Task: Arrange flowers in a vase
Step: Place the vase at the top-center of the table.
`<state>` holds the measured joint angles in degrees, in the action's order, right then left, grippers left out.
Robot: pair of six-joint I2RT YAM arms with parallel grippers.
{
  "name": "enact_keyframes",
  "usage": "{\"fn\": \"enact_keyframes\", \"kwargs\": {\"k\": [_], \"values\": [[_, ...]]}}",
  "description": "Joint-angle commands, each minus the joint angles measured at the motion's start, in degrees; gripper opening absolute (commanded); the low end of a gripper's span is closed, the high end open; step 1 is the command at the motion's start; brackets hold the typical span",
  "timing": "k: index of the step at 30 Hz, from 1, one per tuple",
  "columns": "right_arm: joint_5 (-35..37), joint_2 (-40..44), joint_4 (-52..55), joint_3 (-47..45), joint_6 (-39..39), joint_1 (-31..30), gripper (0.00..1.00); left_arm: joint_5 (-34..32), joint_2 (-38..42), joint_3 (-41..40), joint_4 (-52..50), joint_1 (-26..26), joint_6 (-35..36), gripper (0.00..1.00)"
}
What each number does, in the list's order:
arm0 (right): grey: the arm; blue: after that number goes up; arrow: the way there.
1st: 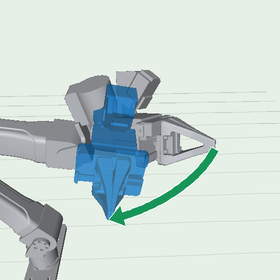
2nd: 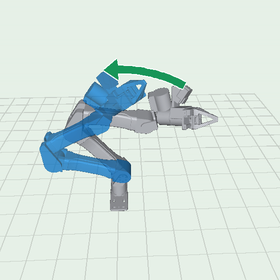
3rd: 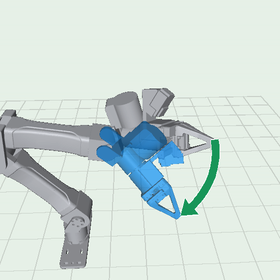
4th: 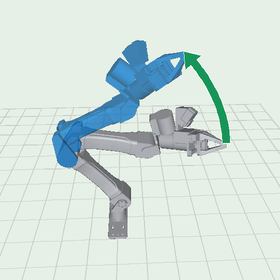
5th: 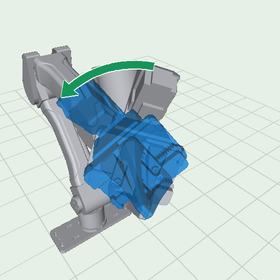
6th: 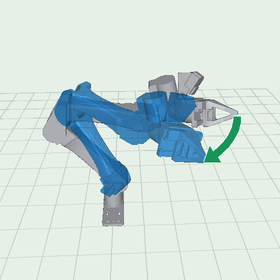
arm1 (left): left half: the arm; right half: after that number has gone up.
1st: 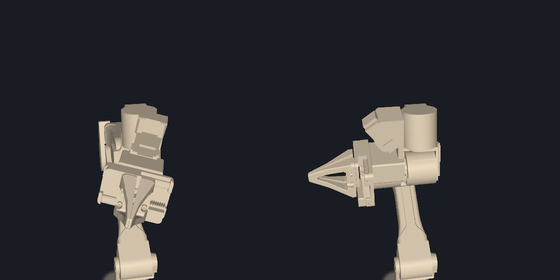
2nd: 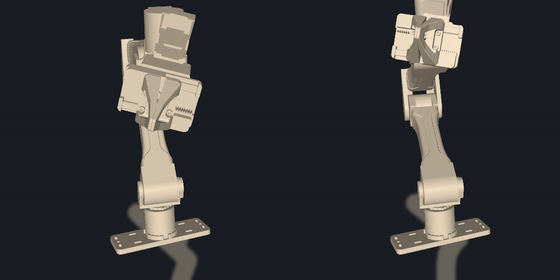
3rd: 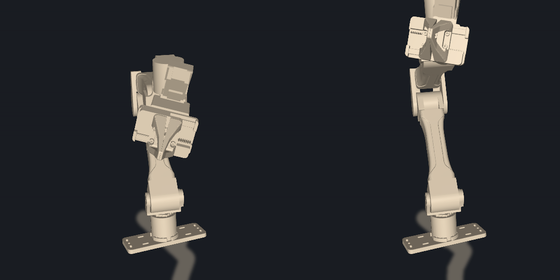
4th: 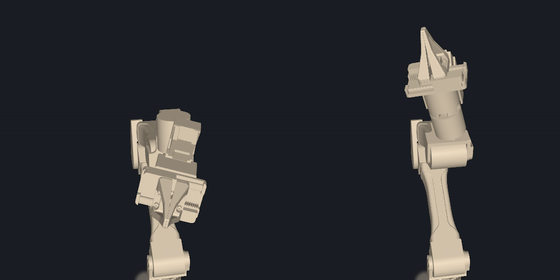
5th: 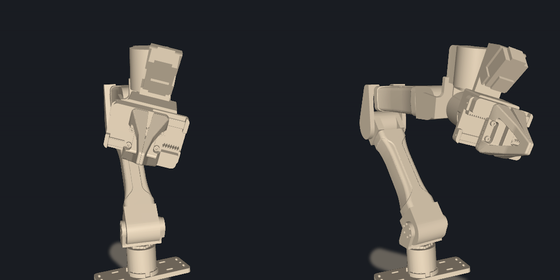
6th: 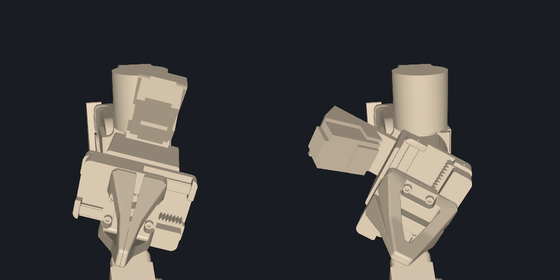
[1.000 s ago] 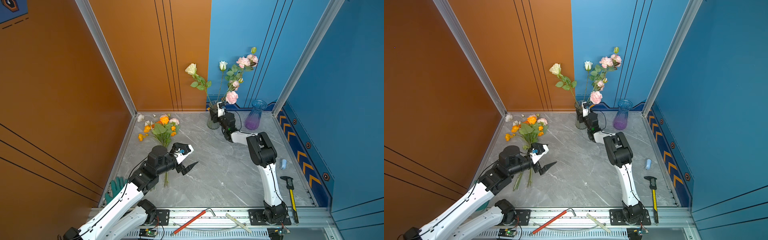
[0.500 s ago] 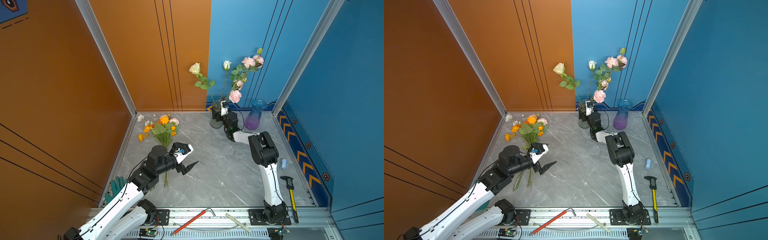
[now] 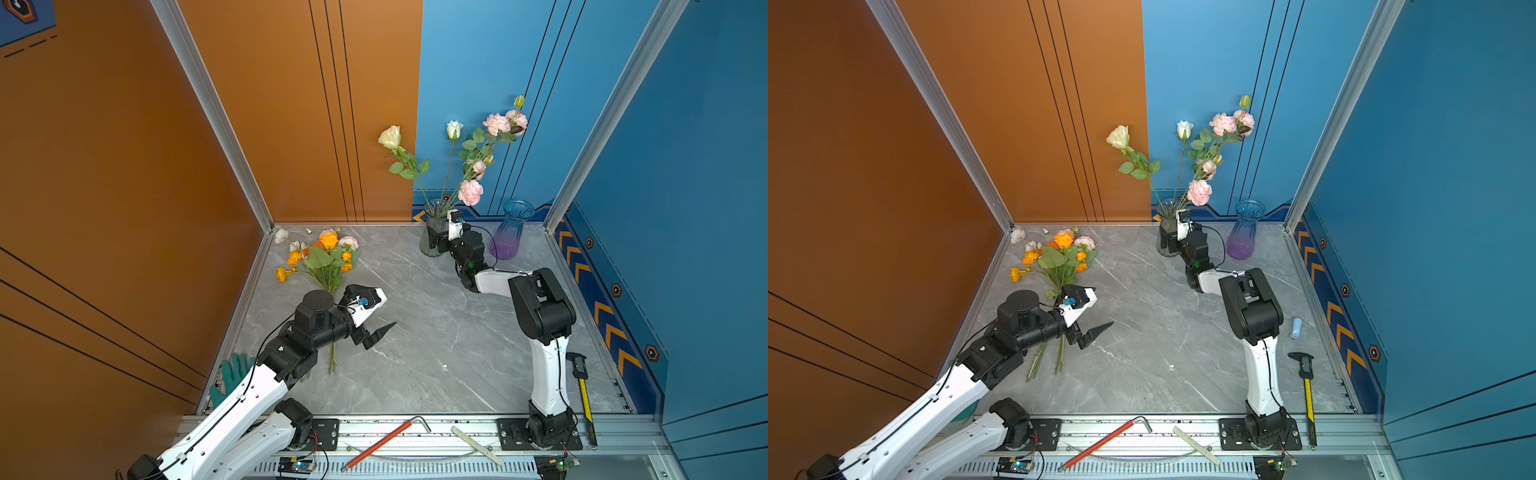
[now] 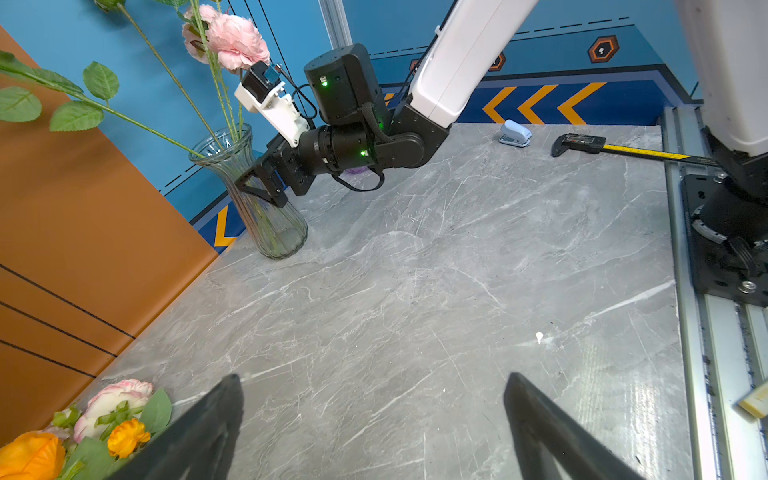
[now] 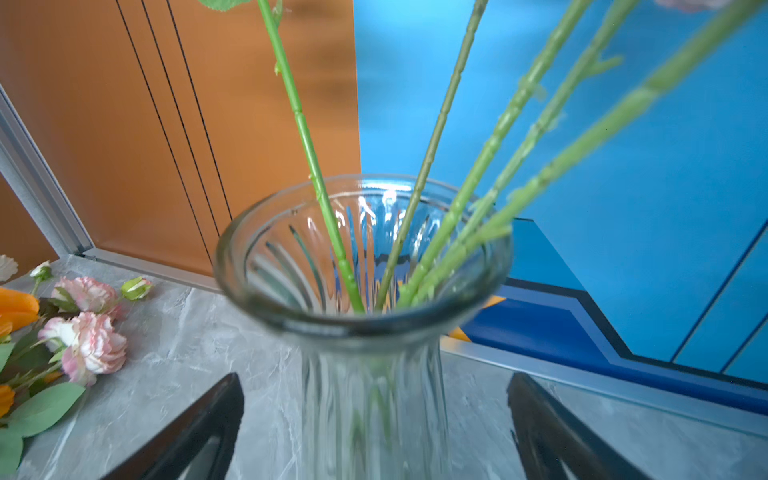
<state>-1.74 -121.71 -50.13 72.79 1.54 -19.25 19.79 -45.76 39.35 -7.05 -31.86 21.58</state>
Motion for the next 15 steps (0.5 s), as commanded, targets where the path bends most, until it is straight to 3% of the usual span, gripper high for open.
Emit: {"fn": "enact_keyframes", "kwargs": {"k": [1, 6, 11, 15], "values": [[-0.11, 5.58, -1.59, -5.48, 1.34, -0.89, 1.0, -0.17, 0.49, -1.12, 0.7, 0.91, -0.29, 0.98], [0.09, 14.95, -1.51, -17.62, 3.79, -1.75, 1.0, -3.94, 0.28, -1.36, 1.8, 1.42, -0.56, 0.98], [2.09, 27.14, 10.28, -27.24, 6.74, -1.36, 1.0, -8.47, 0.03, -1.3, 2.61, 1.45, -0.85, 0.98], [8.06, 38.52, 19.24, -32.6, 10.57, 1.34, 1.0, -7.14, 0.51, -1.21, 3.0, 1.45, -1.53, 0.98]]}}
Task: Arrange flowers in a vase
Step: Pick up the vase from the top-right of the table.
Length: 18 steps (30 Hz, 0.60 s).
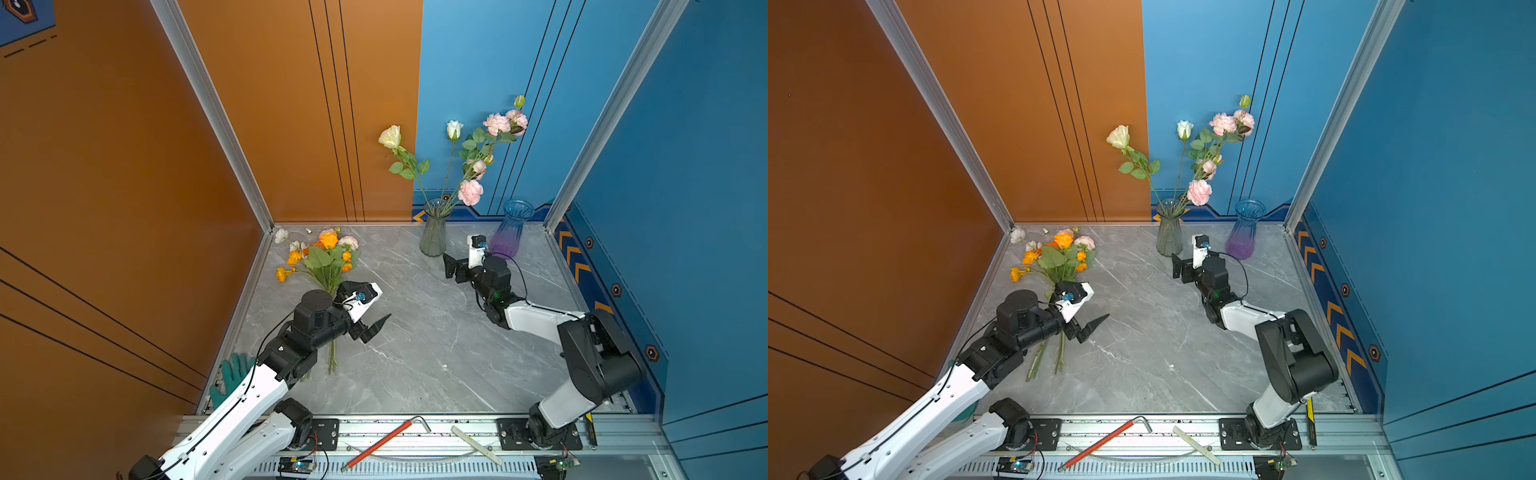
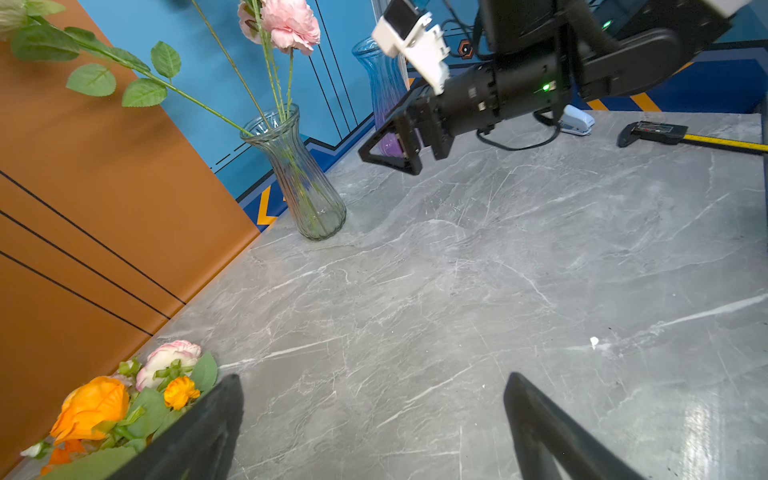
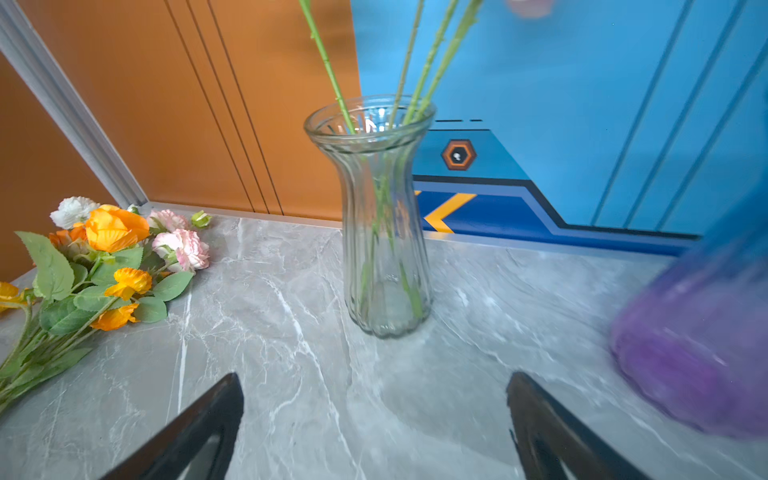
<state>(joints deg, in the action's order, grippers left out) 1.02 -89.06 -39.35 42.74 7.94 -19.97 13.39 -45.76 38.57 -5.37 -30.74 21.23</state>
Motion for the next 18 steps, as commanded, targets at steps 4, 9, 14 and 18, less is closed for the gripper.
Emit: {"fn": "enact_keyframes", "kwargs": {"k": [4, 9, 14, 18], "values": [[13.69, 13.84, 13.05, -3.88, 3.82, 5.03, 1.0, 1.7, 0.58, -0.42, 1.32, -0.01, -1.33, 0.98], [15.53, 10.71, 15.12, 3.12, 3.36, 11.26, 1.0, 1.72, 0.76, -0.48, 1.24, -0.33, -1.22, 0.98], [15.47, -0.22, 11.09, 10.6, -3.38, 14.54, 1.0, 1.56, 0.94, -0.5, 0.97, -0.41, -1.02, 0.98], [11.56, -8.61, 0.06, 11.68, -7.05, 15.74, 1.0, 1.67, 0.81, -0.51, 0.96, -0.45, -0.93, 0.98]]}}
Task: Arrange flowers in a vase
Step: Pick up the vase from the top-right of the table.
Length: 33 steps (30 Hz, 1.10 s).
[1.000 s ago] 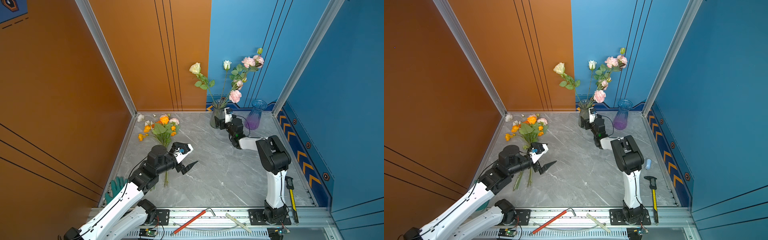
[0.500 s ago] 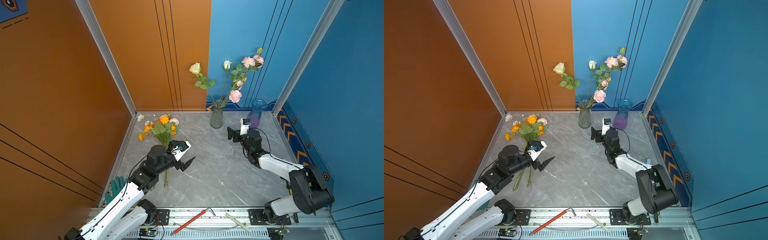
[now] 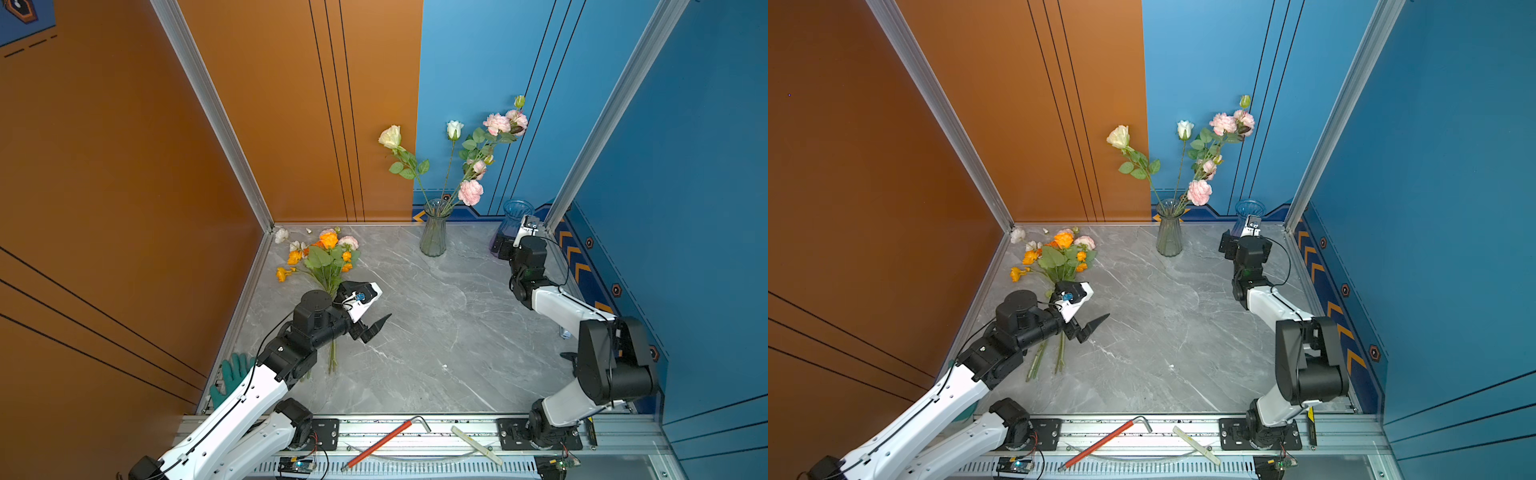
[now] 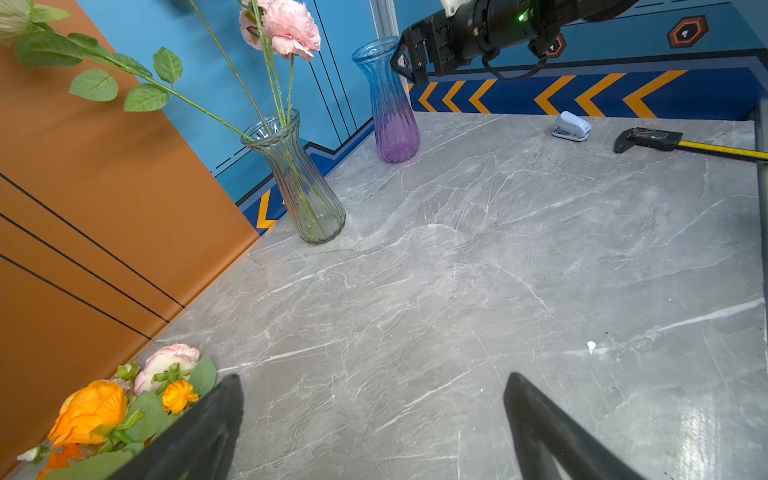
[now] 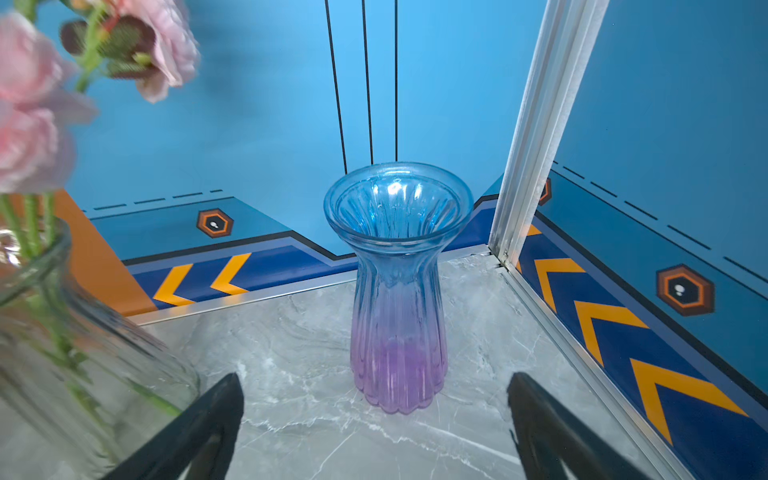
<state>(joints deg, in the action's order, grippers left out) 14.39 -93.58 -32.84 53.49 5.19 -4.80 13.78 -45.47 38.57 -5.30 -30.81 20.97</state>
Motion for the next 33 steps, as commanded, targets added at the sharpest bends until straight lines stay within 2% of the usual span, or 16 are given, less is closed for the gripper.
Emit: {"fn": "enact_keyframes", "kwargs": {"k": [1, 4, 10, 20, 27, 30, 33], "values": [[-1.3, -5.73, -8.07, 1.5, -5.0, 0.58, 1.0, 1.31, 0.43, -0.5, 0.83, -0.38, -0.64, 0.98], [0.23, -10.65, -12.69, 3.2, -5.74, 1.31, 1.0, 1.34, 0.24, -0.66, 0.9, -0.31, -0.5, 0.98], [-1.97, -17.96, -18.75, 7.45, -3.61, 3.8, 1.0, 2.36, 0.28, -0.94, 0.9, -0.22, -0.24, 0.98], [-5.6, -29.0, -14.27, 21.64, -4.4, 5.71, 1.0, 2.9, 0.05, -0.95, 0.65, -0.1, 0.2, 0.98], [-6.53, -33.1, -11.31, 28.43, -4.31, 6.11, 0.99, 3.44, 0.04, -0.94, 0.6, 0.32, 0.16, 0.98], [-6.73, -33.75, -12.08, 28.99, -4.05, 6.14, 0.95, 3.64, 0.08, -0.95, 0.64, 0.4, 0.2, 0.98], [-7.26, -34.08, -11.17, 29.72, -3.31, 6.29, 0.86, 3.7, 0.03, -1.03, 0.69, 0.4, 0.2, 0.98]]}}
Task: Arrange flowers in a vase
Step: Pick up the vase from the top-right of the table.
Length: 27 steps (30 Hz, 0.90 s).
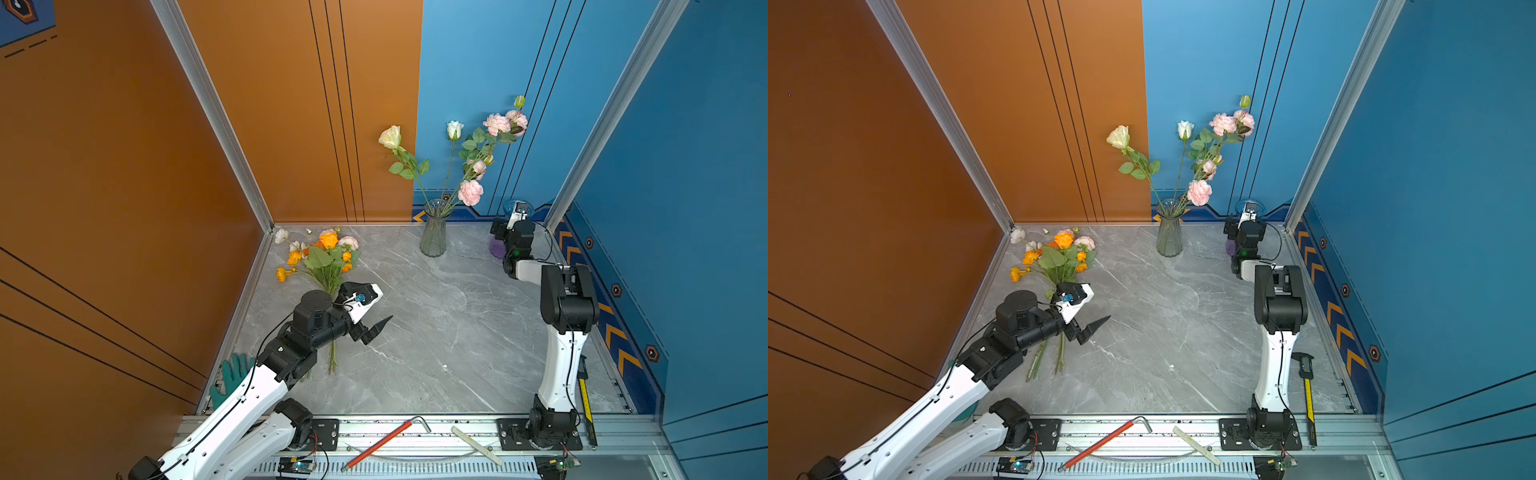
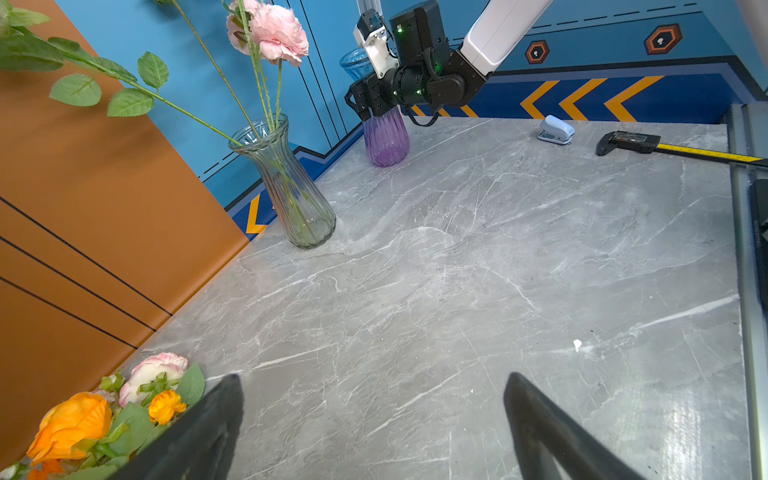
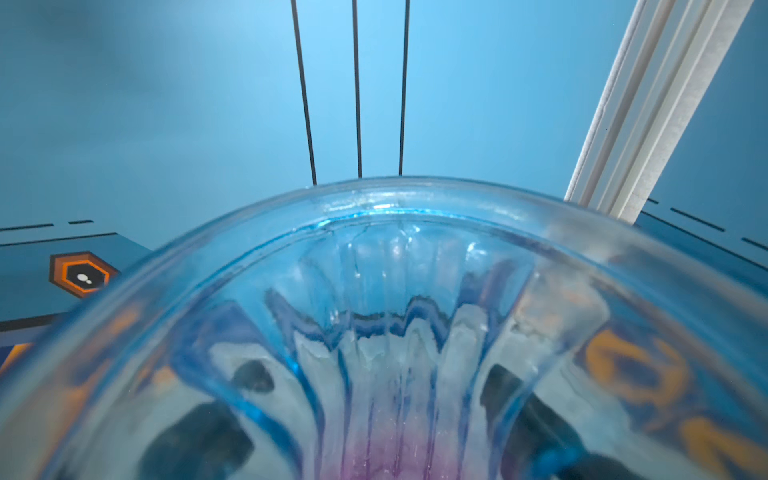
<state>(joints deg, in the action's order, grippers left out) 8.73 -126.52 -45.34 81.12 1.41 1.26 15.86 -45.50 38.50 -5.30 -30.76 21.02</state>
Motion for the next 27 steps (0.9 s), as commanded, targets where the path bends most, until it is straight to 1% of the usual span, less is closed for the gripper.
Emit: {"fn": "enact_keyframes", "kwargs": {"k": [1, 4, 8, 10, 16, 19, 20, 23, 27], "values": [[-2.12, -1.1, 1.65, 2.15, 0.73, 0.3, 0.82, 1.7, 0.06, -0.95, 0.73, 0.35, 0.16, 0.98], [-3.6, -0.94, 1.58, 1.68, 1.05, 0.33, 0.72, 1.74, 0.08, -0.97, 0.73, 0.36, 0.17, 0.98], [-5.53, -0.55, -1.35, -0.14, 1.31, 0.41, 0.67, 1.78, 0.1, -0.92, 0.73, 0.35, 0.14, 0.98], [-7.79, -0.1, -5.2, -2.0, 1.44, 0.46, 0.66, 1.74, 0.06, -0.97, 0.81, 0.35, 0.14, 0.98], [-11.63, 3.54, -15.28, -8.3, 3.57, 0.33, 0.53, 1.72, -0.06, -1.05, 0.74, 0.36, 0.16, 0.98], [-11.42, 7.31, -17.42, -12.97, 4.56, -0.28, 0.52, 1.77, -0.03, -0.98, 0.73, 0.4, 0.17, 0.98], [-11.33, 10.76, -17.57, -15.08, 4.33, -0.75, 0.52, 1.82, -0.03, -0.97, 0.73, 0.35, 0.17, 0.98], [-10.82, 17.65, -18.3, -22.69, 2.47, -2.91, 0.5, 1.82, 0.1, -0.88, 0.63, 0.35, 0.17, 0.98], [-9.93, 27.34, -18.29, -32.95, 1.55, -7.31, 0.48, 1.73, 0.36, -0.71, 0.38, 0.22, 0.17, 0.98]]}}
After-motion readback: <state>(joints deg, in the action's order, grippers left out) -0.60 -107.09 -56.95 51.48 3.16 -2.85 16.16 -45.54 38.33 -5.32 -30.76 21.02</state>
